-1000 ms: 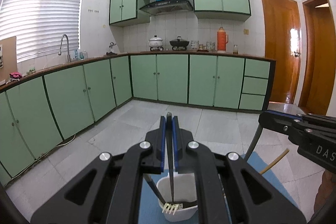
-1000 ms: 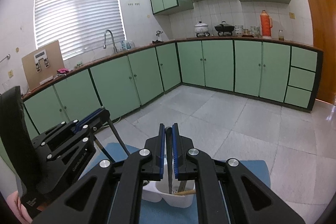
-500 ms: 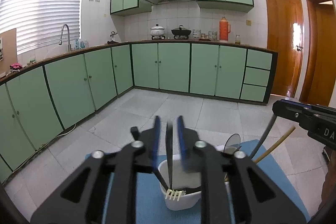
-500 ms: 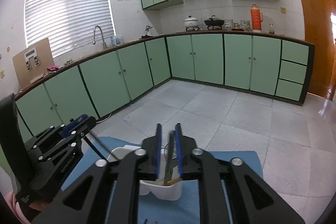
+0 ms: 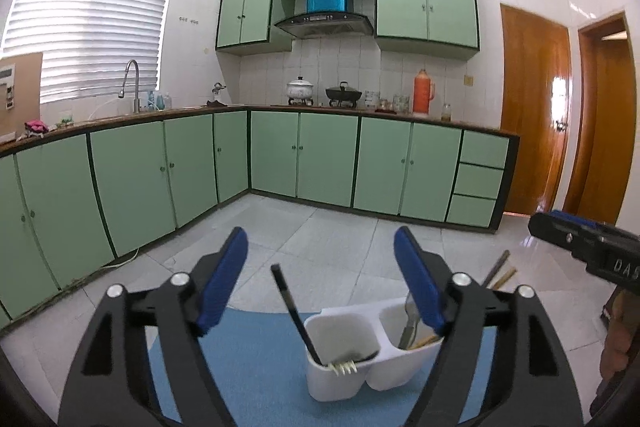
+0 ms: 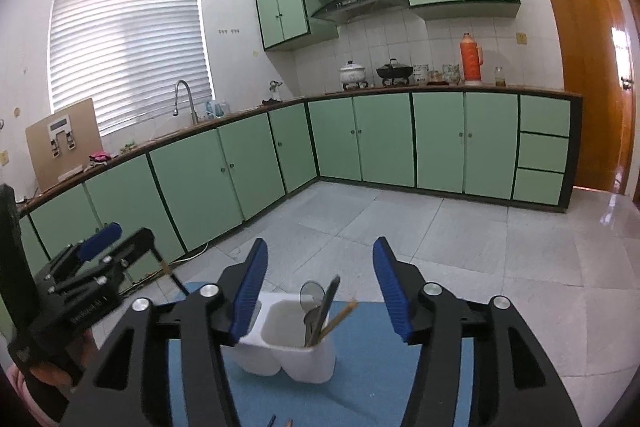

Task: Organize utensils
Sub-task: 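Lower both chopsticks into the caddy and open both grippers, then move both tools back toward the black and wooden chopsticks on the mat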

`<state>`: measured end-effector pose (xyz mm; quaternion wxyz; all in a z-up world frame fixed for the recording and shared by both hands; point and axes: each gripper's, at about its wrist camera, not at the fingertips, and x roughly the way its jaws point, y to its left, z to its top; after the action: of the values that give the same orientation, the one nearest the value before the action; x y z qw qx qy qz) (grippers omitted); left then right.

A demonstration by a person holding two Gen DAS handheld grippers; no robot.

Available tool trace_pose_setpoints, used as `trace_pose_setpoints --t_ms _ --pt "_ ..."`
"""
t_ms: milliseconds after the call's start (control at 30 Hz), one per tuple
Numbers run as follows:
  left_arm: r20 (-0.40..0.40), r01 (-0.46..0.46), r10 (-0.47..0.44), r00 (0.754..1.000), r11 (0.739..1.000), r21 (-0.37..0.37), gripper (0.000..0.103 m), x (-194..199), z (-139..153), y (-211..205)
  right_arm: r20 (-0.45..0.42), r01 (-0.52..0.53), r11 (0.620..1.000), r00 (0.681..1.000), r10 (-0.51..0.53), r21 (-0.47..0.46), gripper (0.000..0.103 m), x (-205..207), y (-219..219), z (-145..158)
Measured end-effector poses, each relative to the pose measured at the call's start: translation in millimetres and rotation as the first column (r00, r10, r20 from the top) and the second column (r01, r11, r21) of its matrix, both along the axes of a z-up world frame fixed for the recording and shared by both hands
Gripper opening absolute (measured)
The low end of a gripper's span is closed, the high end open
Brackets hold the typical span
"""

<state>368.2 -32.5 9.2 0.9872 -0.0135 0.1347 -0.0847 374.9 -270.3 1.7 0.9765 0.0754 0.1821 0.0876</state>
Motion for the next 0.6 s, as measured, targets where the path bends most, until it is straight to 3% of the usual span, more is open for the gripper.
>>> trace_pose_setpoints --t_ms 100,200,500,600 --pt "0.021 -0.016 0.016 1.0 1.0 -0.014 0.088 -20.6 -1.4 6.3 0.013 -0.008 1.0 1.0 0.008 -0.022 0.07 -22.6 3.6 -6.3" --pt "0.018 -0.029 0.029 0.999 0.999 -0.027 0.09 -43.9 -7.9 12.9 0.016 -0.009 0.999 1.0 0.01 -0.047 0.08 -45.6 8.9 -15.7" --pt "-0.046 -0.048 0.048 0.998 0.999 -0.008 0.096 -96.7 -38.8 27.8 0.005 -0.016 1.0 1.0 0.016 -0.019 0.097 -102.4 17.4 -37.7" --pt "-0.068 -0.045 0.047 0.997 0.999 0.017 0.098 -110.8 -48.6 29.2 0.011 -0.007 1.0 1.0 0.008 -0.018 0.097 -118.3 21.5 -41.4"
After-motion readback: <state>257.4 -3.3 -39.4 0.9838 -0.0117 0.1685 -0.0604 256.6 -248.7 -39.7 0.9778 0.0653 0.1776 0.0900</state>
